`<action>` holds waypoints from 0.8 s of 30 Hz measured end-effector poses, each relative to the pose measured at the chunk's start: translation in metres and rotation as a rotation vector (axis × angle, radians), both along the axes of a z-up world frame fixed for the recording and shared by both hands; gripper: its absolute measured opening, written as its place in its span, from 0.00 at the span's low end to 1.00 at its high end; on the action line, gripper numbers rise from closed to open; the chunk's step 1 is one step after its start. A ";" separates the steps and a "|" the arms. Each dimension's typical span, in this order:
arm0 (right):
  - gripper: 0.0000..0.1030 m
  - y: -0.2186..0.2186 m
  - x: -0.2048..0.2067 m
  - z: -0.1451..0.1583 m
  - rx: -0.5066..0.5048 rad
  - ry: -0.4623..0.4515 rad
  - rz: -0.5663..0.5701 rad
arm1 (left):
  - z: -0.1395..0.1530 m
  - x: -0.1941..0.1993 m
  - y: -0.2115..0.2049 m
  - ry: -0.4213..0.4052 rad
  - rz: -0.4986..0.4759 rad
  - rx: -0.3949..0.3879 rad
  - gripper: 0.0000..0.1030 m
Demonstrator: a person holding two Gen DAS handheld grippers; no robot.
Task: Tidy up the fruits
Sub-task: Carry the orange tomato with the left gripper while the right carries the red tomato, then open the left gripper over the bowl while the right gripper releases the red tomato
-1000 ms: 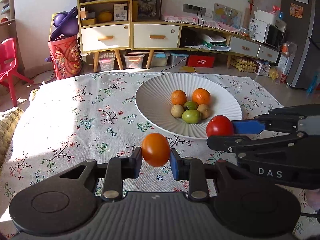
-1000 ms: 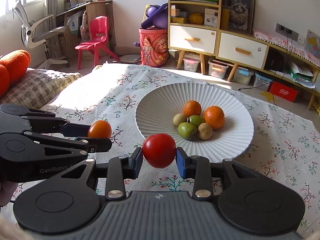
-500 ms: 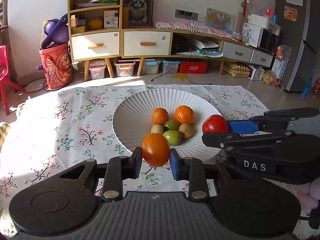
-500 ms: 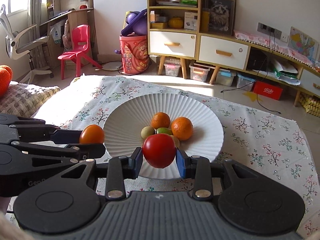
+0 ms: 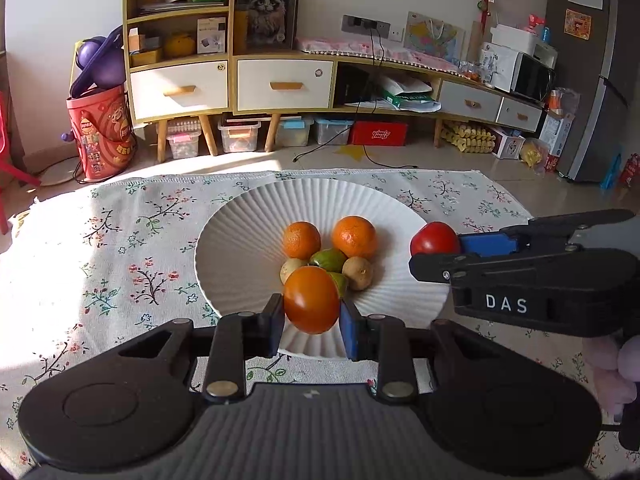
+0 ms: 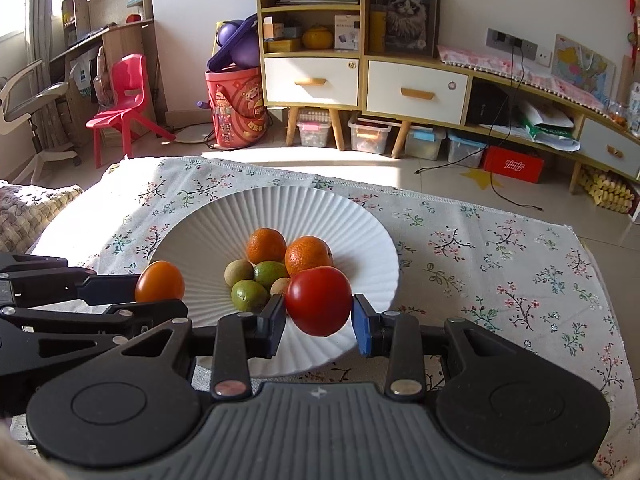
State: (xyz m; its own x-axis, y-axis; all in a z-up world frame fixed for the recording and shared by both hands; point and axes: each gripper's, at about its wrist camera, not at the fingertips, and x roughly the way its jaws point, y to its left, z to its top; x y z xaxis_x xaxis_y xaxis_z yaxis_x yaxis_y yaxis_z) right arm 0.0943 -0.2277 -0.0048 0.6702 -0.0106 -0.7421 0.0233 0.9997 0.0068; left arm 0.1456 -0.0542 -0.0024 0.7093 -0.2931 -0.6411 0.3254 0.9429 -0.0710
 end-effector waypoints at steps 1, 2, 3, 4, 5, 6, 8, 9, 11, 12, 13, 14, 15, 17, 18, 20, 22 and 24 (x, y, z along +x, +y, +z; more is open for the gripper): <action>0.32 0.000 0.001 -0.001 -0.002 0.003 0.002 | -0.001 0.001 -0.002 -0.004 -0.008 0.002 0.13; 0.32 0.000 0.002 -0.003 -0.002 0.008 0.004 | -0.002 0.002 -0.003 -0.002 -0.012 0.007 0.13; 0.32 -0.001 0.003 -0.004 -0.001 0.013 0.006 | -0.003 0.003 -0.004 0.002 -0.013 0.012 0.13; 0.32 -0.001 0.004 -0.005 0.001 0.020 0.011 | -0.005 0.005 -0.006 0.015 -0.014 0.020 0.13; 0.32 -0.001 0.005 -0.007 0.000 0.024 0.012 | -0.007 0.006 -0.006 0.022 -0.012 0.023 0.13; 0.32 -0.001 0.006 -0.008 -0.003 0.027 0.012 | -0.009 0.008 -0.007 0.031 -0.011 0.026 0.13; 0.32 -0.001 0.010 -0.011 -0.011 0.034 0.018 | -0.013 0.010 -0.008 0.045 -0.012 0.034 0.13; 0.32 -0.001 0.010 -0.012 -0.013 0.036 0.019 | -0.014 0.010 -0.008 0.047 -0.012 0.037 0.13; 0.32 -0.003 0.013 -0.014 -0.014 0.040 0.024 | -0.015 0.010 -0.009 0.042 -0.016 0.046 0.13; 0.32 -0.003 0.013 -0.015 -0.015 0.043 0.026 | -0.015 0.010 -0.009 0.041 -0.018 0.049 0.13; 0.32 -0.003 0.014 -0.016 -0.017 0.045 0.027 | -0.015 0.010 -0.009 0.042 -0.017 0.049 0.13; 0.32 -0.004 0.014 -0.017 -0.018 0.045 0.028 | -0.015 0.010 -0.009 0.043 -0.016 0.048 0.13; 0.32 -0.004 0.014 -0.017 -0.018 0.042 0.031 | -0.015 0.011 -0.009 0.044 -0.016 0.048 0.13; 0.32 -0.004 0.014 -0.017 -0.019 0.041 0.034 | -0.015 0.011 -0.009 0.046 -0.016 0.045 0.14; 0.32 -0.004 0.014 -0.017 -0.019 0.041 0.032 | -0.014 0.011 -0.008 0.048 -0.016 0.043 0.14; 0.32 -0.005 0.013 -0.016 -0.015 0.040 0.031 | -0.013 0.011 -0.008 0.052 -0.015 0.038 0.14; 0.32 -0.005 0.012 -0.016 -0.016 0.040 0.030 | -0.013 0.010 -0.007 0.055 -0.016 0.033 0.14; 0.33 -0.004 0.012 -0.015 -0.015 0.038 0.028 | -0.012 0.009 -0.006 0.051 -0.016 0.032 0.16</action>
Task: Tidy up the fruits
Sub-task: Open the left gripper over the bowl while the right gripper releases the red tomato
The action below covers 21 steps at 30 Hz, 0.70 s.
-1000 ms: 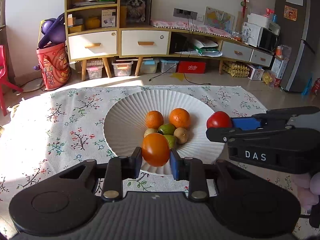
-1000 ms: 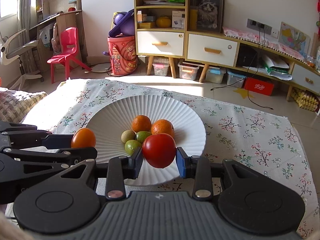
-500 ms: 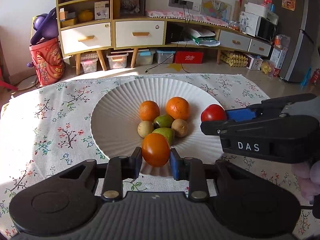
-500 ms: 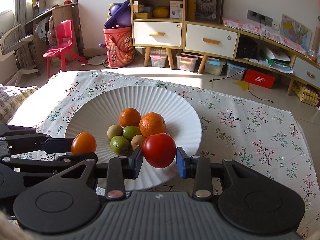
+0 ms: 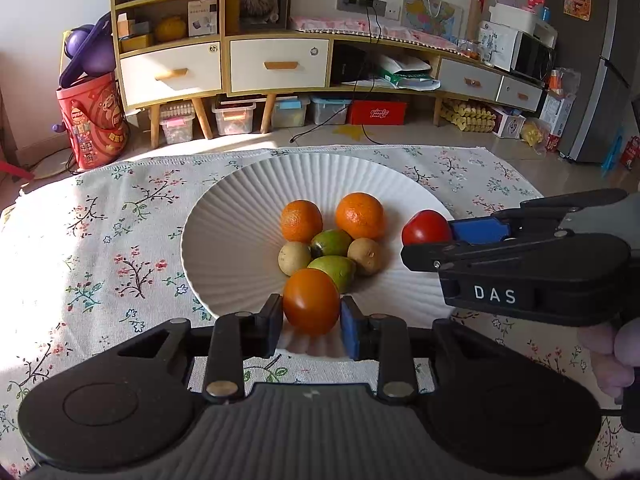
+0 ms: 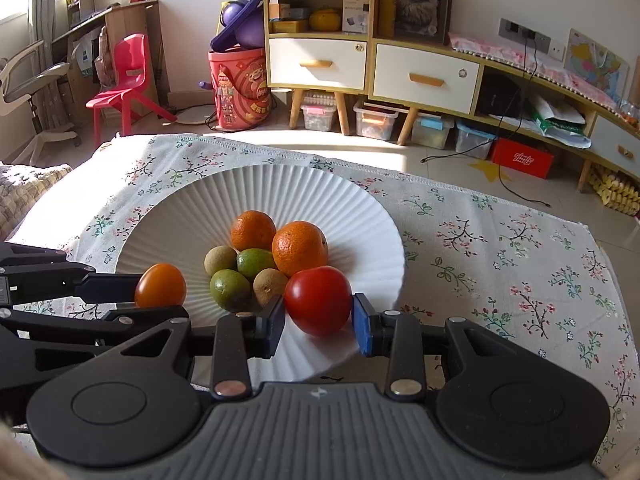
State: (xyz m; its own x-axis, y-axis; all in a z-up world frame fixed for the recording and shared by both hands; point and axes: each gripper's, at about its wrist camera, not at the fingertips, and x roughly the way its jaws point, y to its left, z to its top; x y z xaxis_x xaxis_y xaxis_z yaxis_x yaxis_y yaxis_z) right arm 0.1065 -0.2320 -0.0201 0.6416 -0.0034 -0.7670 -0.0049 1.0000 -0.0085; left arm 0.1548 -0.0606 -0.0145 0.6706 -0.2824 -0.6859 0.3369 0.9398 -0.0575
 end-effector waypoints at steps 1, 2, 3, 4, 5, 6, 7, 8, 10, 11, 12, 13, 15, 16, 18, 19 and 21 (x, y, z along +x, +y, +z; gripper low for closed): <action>0.33 0.000 0.000 0.001 0.004 -0.002 -0.001 | 0.001 0.000 0.000 -0.003 -0.001 -0.002 0.17; 0.37 0.000 0.000 0.002 0.010 -0.004 -0.001 | 0.002 0.000 0.001 -0.004 -0.001 -0.003 0.18; 0.40 -0.001 -0.001 0.003 0.015 -0.009 -0.004 | 0.003 -0.001 0.001 -0.007 -0.002 -0.006 0.20; 0.42 -0.001 -0.002 0.005 0.020 -0.014 -0.007 | 0.004 -0.002 0.002 -0.010 -0.002 -0.009 0.25; 0.45 -0.002 -0.002 0.008 0.026 -0.021 -0.010 | 0.005 -0.003 0.003 -0.013 -0.002 -0.012 0.30; 0.47 -0.003 -0.003 0.010 0.029 -0.025 -0.012 | 0.006 -0.004 0.003 -0.015 -0.003 -0.013 0.32; 0.48 -0.004 -0.004 0.012 0.034 -0.032 -0.018 | 0.007 -0.005 0.004 -0.017 -0.004 -0.013 0.35; 0.50 -0.006 -0.004 0.014 0.037 -0.039 -0.024 | 0.008 -0.006 0.005 -0.018 -0.004 -0.012 0.38; 0.54 -0.008 -0.007 0.018 0.039 -0.052 -0.035 | 0.010 -0.008 0.007 -0.020 -0.004 -0.012 0.42; 0.56 -0.009 -0.008 0.019 0.039 -0.057 -0.039 | 0.011 -0.009 0.009 -0.022 -0.003 -0.015 0.45; 0.58 -0.010 -0.009 0.020 0.039 -0.060 -0.042 | 0.012 -0.010 0.010 -0.023 -0.001 -0.016 0.47; 0.58 -0.011 -0.010 0.020 0.039 -0.063 -0.046 | 0.013 -0.011 0.011 -0.025 0.001 -0.018 0.50; 0.61 -0.011 -0.012 0.021 0.039 -0.063 -0.053 | 0.015 -0.013 0.014 -0.028 0.005 -0.023 0.54; 0.61 -0.012 -0.013 0.022 0.038 -0.065 -0.057 | 0.016 -0.014 0.016 -0.028 0.008 -0.022 0.57; 0.63 -0.013 -0.017 0.023 0.031 -0.071 -0.070 | 0.017 -0.016 0.018 -0.029 0.014 -0.021 0.62; 0.63 -0.013 -0.019 0.024 0.026 -0.073 -0.074 | 0.018 -0.018 0.019 -0.031 0.013 -0.022 0.65; 0.65 -0.012 -0.021 0.025 0.024 -0.075 -0.080 | 0.017 -0.020 0.021 -0.027 0.014 -0.019 0.67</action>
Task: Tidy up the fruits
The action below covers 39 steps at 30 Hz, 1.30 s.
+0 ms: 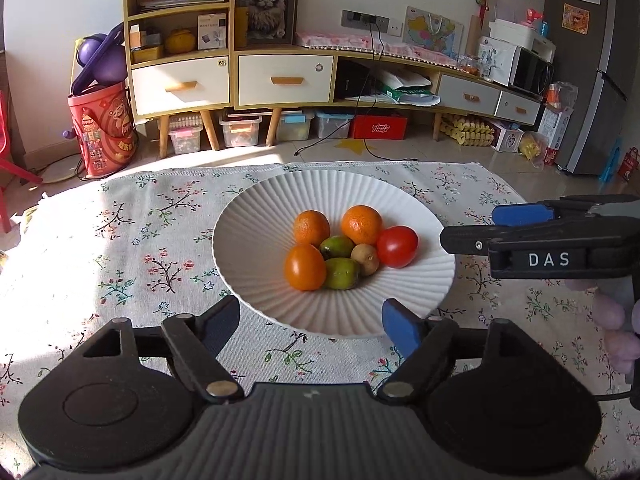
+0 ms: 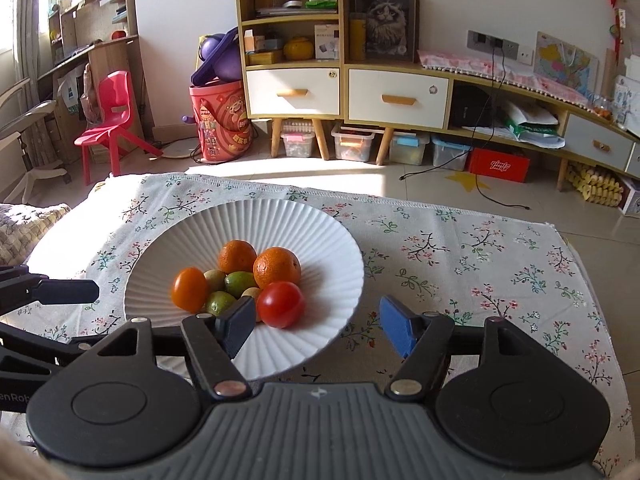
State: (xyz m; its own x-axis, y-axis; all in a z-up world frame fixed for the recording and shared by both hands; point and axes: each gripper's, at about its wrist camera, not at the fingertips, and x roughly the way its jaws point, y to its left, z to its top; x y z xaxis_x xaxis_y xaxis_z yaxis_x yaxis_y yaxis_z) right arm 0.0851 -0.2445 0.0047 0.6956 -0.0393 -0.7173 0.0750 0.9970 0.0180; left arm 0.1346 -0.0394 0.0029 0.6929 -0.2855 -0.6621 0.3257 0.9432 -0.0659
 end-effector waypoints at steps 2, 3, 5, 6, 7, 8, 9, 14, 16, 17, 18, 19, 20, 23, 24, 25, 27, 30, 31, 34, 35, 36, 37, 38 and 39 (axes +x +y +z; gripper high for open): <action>0.67 0.000 -0.003 0.000 0.006 0.003 -0.007 | -0.001 -0.004 0.001 0.003 0.006 0.005 0.72; 0.67 0.001 -0.005 0.001 0.009 0.005 -0.008 | -0.001 -0.005 0.002 0.004 0.007 0.006 0.72; 0.68 0.003 -0.009 0.001 0.009 0.007 -0.008 | -0.002 -0.008 0.004 0.015 0.013 0.012 0.74; 0.69 0.003 -0.011 0.001 0.009 0.008 -0.008 | -0.003 -0.009 0.004 0.019 0.016 0.012 0.76; 0.70 0.004 -0.013 0.002 0.009 0.009 -0.009 | -0.003 -0.012 0.005 0.021 0.022 0.012 0.79; 0.72 0.005 -0.015 0.002 0.011 0.011 -0.010 | -0.004 -0.013 0.006 0.023 0.026 0.014 0.81; 0.73 0.005 -0.016 0.002 0.012 0.013 -0.011 | -0.005 -0.014 0.007 0.024 0.029 0.017 0.81; 0.75 0.010 -0.024 -0.001 0.016 0.040 -0.007 | -0.008 -0.024 0.014 0.031 0.054 0.030 0.88; 0.76 0.012 -0.027 -0.002 0.015 0.050 -0.006 | -0.009 -0.028 0.016 0.035 0.065 0.029 0.89; 0.77 0.013 -0.029 -0.003 0.017 0.052 -0.007 | -0.009 -0.029 0.017 0.037 0.068 0.029 0.89; 0.78 0.013 -0.030 -0.003 0.018 0.052 -0.009 | -0.010 -0.031 0.018 0.039 0.070 0.030 0.89; 0.79 0.014 -0.031 -0.004 0.020 0.054 -0.014 | -0.011 -0.033 0.019 0.041 0.073 0.033 0.89; 0.79 0.015 -0.035 -0.004 0.023 0.055 -0.018 | -0.012 -0.035 0.019 0.044 0.078 0.037 0.89; 0.82 0.018 -0.041 -0.006 0.025 0.061 -0.027 | -0.014 -0.041 0.022 0.049 0.094 0.043 0.89; 0.83 0.019 -0.043 -0.007 0.024 0.065 -0.029 | -0.014 -0.042 0.023 0.050 0.100 0.044 0.89; 0.84 0.020 -0.045 -0.007 0.021 0.070 -0.033 | -0.014 -0.044 0.024 0.053 0.109 0.044 0.89; 0.86 0.023 -0.049 -0.009 0.016 0.082 -0.037 | -0.013 -0.047 0.026 0.058 0.125 0.043 0.89; 0.87 0.028 -0.054 -0.009 0.005 0.099 -0.036 | -0.010 -0.053 0.027 0.055 0.152 0.049 0.89; 0.88 0.031 -0.055 -0.008 -0.002 0.103 -0.037 | -0.009 -0.054 0.027 0.053 0.159 0.053 0.89; 0.91 0.038 -0.060 -0.005 -0.020 0.114 -0.045 | -0.004 -0.056 0.028 0.054 0.191 0.068 0.89; 0.92 0.040 -0.061 -0.004 -0.024 0.116 -0.047 | -0.004 -0.056 0.028 0.056 0.197 0.068 0.89; 0.92 0.042 -0.062 -0.003 -0.028 0.116 -0.051 | -0.002 -0.056 0.028 0.061 0.204 0.069 0.89; 0.93 0.045 -0.063 -0.001 -0.034 0.114 -0.052 | -0.001 -0.057 0.028 0.070 0.212 0.072 0.89; 0.93 0.047 -0.065 0.001 -0.041 0.109 -0.054 | -0.001 -0.057 0.028 0.081 0.217 0.077 0.89; 0.95 0.050 -0.066 0.003 -0.049 0.103 -0.056 | 0.000 -0.057 0.028 0.089 0.220 0.082 0.89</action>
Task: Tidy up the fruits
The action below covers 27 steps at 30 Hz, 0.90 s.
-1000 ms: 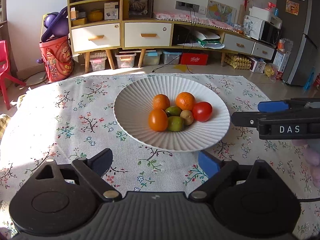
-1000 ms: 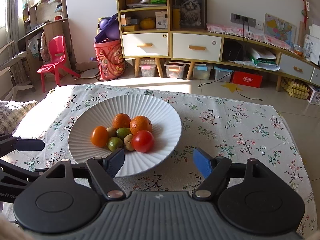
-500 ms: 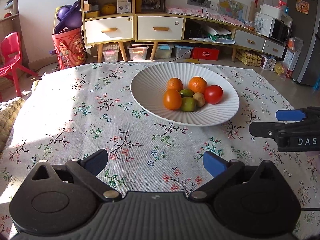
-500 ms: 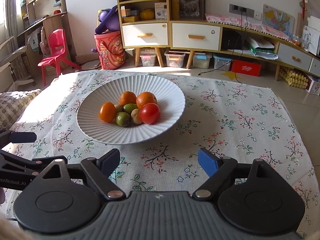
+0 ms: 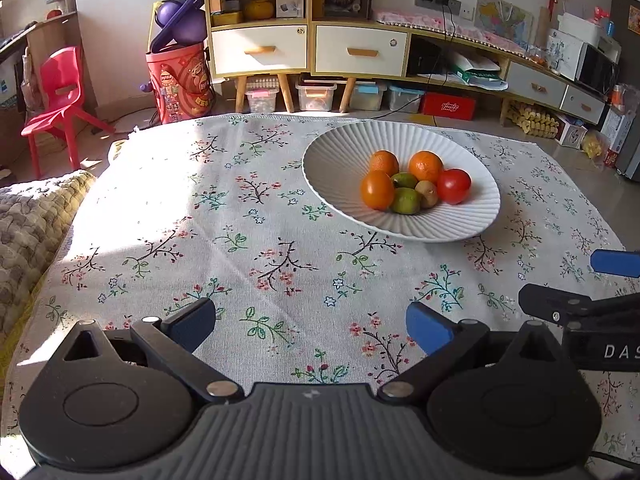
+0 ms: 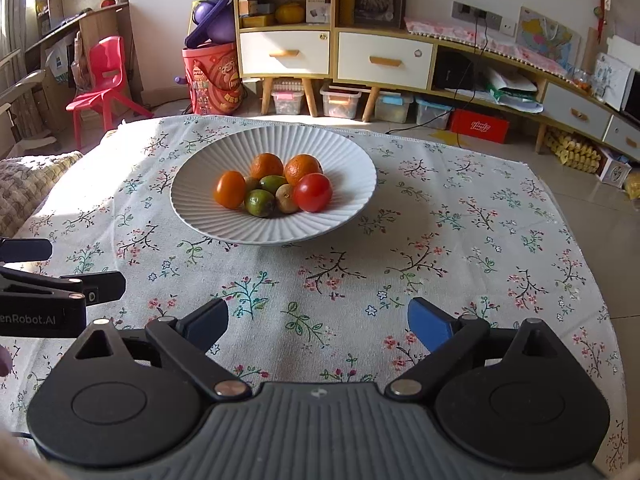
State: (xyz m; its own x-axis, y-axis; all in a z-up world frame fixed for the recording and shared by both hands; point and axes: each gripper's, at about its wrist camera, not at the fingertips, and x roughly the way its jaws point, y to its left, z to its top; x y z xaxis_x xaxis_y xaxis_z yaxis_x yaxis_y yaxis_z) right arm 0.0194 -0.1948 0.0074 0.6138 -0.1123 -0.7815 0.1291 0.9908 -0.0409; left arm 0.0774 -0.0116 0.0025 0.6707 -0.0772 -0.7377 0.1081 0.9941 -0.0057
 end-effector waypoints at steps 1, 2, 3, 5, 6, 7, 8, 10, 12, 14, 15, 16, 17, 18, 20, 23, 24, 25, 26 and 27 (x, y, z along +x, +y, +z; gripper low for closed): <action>0.96 0.002 -0.001 0.002 -0.010 -0.006 0.000 | 0.000 0.000 0.000 0.009 0.005 0.004 0.89; 0.96 0.004 -0.002 0.003 -0.018 -0.010 0.001 | 0.000 -0.002 0.000 0.015 0.014 0.013 0.89; 0.98 0.006 -0.002 0.004 -0.025 -0.011 0.000 | 0.001 -0.003 -0.001 0.017 0.018 0.018 0.89; 0.99 0.008 -0.003 0.005 -0.033 -0.011 -0.003 | 0.002 -0.006 -0.002 0.014 0.027 0.035 0.89; 0.99 0.009 -0.003 0.006 -0.033 -0.013 -0.005 | 0.003 -0.006 -0.002 0.010 0.030 0.044 0.89; 0.99 0.008 -0.003 0.006 -0.036 -0.015 -0.007 | 0.004 -0.008 -0.003 0.000 0.035 0.052 0.89; 0.99 0.009 -0.003 0.005 -0.040 -0.016 -0.009 | 0.006 -0.008 -0.003 -0.006 0.038 0.055 0.89; 0.99 0.009 -0.002 0.004 -0.054 -0.017 -0.014 | 0.007 -0.009 -0.004 -0.013 0.041 0.064 0.89; 0.99 0.009 -0.001 0.002 -0.067 -0.013 -0.020 | 0.009 -0.010 -0.005 -0.019 0.040 0.071 0.89; 0.99 0.010 -0.001 0.000 -0.070 -0.008 -0.022 | 0.009 -0.010 -0.006 -0.020 0.042 0.073 0.89; 0.99 0.010 0.000 -0.001 -0.070 -0.005 -0.021 | 0.010 -0.010 -0.006 -0.021 0.040 0.073 0.89; 0.99 0.011 0.000 -0.001 -0.072 -0.003 -0.022 | 0.009 -0.011 -0.006 -0.021 0.040 0.075 0.89; 0.99 0.011 0.000 -0.001 -0.073 -0.002 -0.023 | 0.010 -0.011 -0.006 -0.023 0.042 0.079 0.89; 0.99 0.011 0.000 -0.002 -0.074 -0.003 -0.023 | 0.010 -0.011 -0.006 -0.023 0.043 0.080 0.89; 0.99 0.011 0.000 -0.002 -0.077 -0.003 -0.022 | 0.010 -0.011 -0.006 -0.024 0.043 0.082 0.89; 0.99 0.012 0.000 -0.002 -0.080 -0.001 -0.021 | 0.010 -0.012 -0.007 -0.028 0.042 0.087 0.89; 0.99 0.012 0.000 -0.003 -0.079 0.001 -0.020 | 0.010 -0.012 -0.008 -0.029 0.041 0.087 0.89; 0.99 0.012 0.000 -0.003 -0.078 0.003 -0.020 | 0.010 -0.012 -0.008 -0.029 0.041 0.088 0.89; 0.99 0.011 0.000 -0.003 -0.076 0.005 -0.021 | 0.010 -0.012 -0.008 -0.030 0.040 0.089 0.89; 0.99 0.011 0.000 -0.003 -0.076 0.006 -0.022 | 0.010 -0.012 -0.009 -0.031 0.039 0.090 0.89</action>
State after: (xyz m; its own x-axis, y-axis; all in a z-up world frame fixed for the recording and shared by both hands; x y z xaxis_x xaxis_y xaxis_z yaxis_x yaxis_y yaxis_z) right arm 0.0194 -0.1836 0.0043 0.6062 -0.1848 -0.7736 0.1503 0.9817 -0.1167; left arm 0.0652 -0.0203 0.0129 0.6946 0.0155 -0.7192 0.0675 0.9939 0.0867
